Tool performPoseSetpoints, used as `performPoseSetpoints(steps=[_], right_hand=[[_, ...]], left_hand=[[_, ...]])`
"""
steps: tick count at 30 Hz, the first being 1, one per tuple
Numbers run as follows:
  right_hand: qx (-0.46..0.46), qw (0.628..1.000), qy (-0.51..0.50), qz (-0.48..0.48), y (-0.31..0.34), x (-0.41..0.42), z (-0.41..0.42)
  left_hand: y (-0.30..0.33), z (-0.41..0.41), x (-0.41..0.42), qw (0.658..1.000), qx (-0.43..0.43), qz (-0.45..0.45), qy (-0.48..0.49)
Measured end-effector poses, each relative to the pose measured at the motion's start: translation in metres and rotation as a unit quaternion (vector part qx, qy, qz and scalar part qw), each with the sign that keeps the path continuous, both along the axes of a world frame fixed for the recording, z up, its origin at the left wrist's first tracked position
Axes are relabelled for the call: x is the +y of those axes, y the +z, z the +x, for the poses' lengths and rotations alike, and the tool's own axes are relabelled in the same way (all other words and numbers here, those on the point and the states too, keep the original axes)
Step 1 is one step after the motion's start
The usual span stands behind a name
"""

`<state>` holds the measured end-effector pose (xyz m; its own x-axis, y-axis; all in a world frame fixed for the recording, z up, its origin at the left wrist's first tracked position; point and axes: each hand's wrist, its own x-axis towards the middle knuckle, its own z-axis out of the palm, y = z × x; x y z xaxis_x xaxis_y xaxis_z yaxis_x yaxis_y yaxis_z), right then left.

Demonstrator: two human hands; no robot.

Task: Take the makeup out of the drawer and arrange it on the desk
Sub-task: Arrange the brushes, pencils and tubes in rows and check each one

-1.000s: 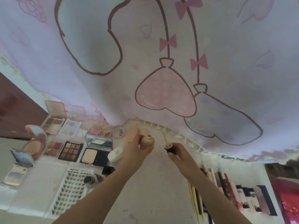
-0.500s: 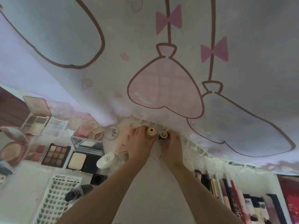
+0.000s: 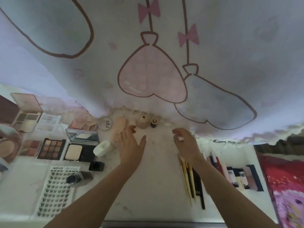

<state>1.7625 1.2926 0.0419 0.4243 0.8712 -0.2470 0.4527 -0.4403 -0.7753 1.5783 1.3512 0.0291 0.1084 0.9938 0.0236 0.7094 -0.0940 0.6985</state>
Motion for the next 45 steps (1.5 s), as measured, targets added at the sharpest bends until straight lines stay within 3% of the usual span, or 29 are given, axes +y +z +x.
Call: performPoseSetpoints(steps=[4,7,11,17,25,33,41,45], right_hand=[[-0.002,0.995,-0.002,-0.101,0.014,-0.051,0.03],[-0.089,0.977,0.055,-0.187,0.01,-0.081,0.029],[-0.184,0.955,0.09,-0.213,-0.001,-0.102,0.012],[-0.26,0.933,0.089,-0.234,-0.016,-0.102,-0.003],[-0.29,0.916,0.113,-0.253,-0.021,-0.095,-0.008],[-0.203,0.95,0.131,-0.2,-0.006,-0.071,-0.046],[-0.149,0.953,0.182,-0.193,-0.015,-0.042,-0.159],[-0.152,0.954,0.168,-0.196,-0.025,-0.038,-0.187]], left_hand=[[-0.002,0.014,-0.052,0.994,0.037,-0.033,-0.099],[-0.01,0.037,-0.079,0.97,0.108,-0.085,-0.198],[-0.018,0.068,-0.1,0.942,0.192,-0.092,-0.258],[-0.025,0.09,-0.104,0.94,0.242,-0.084,-0.228],[-0.022,0.084,-0.097,0.922,0.308,-0.094,-0.214],[-0.018,-0.01,-0.083,0.925,0.335,-0.054,-0.17],[-0.014,-0.111,-0.083,0.968,0.22,-0.119,-0.033],[-0.018,-0.121,-0.082,0.966,0.2,-0.163,-0.023]])
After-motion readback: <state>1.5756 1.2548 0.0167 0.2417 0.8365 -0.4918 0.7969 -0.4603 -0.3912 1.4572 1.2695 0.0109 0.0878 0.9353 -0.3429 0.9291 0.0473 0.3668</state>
